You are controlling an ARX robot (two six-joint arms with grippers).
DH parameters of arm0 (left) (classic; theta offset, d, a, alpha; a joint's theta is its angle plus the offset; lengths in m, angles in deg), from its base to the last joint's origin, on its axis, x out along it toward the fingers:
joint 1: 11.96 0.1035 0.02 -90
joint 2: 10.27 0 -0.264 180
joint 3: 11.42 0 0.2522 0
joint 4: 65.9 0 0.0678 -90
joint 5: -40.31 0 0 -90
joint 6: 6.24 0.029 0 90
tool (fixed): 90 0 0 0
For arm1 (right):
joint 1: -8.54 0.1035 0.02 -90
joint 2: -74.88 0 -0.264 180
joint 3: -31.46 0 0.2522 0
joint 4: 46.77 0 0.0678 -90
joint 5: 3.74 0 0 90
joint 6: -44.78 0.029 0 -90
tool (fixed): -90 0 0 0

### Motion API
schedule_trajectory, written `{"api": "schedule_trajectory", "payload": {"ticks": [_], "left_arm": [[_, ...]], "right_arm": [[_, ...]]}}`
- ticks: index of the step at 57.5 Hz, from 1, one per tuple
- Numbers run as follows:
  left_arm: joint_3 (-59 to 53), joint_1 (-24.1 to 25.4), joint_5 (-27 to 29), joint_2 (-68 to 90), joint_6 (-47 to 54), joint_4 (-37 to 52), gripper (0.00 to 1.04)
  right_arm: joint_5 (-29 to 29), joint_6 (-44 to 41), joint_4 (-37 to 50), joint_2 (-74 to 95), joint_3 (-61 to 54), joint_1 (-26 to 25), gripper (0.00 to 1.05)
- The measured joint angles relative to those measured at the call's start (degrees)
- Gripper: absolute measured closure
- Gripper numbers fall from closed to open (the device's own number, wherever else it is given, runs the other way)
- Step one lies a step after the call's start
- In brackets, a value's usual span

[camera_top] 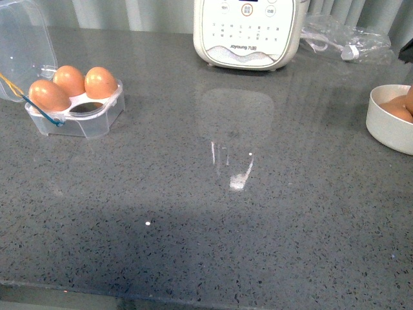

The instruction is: Put egg into box

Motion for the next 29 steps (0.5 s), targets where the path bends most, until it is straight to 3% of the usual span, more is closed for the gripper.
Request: {"api": "schedule_trajectory", "payload": {"ticks": [29], "left_arm": [[0.00,0.00,0.00,0.00,0.00,0.00,0.07]], "right_arm": [[-0.07,-3.04,2.34,2.36,-3.56,-0.68,0.07]]}}
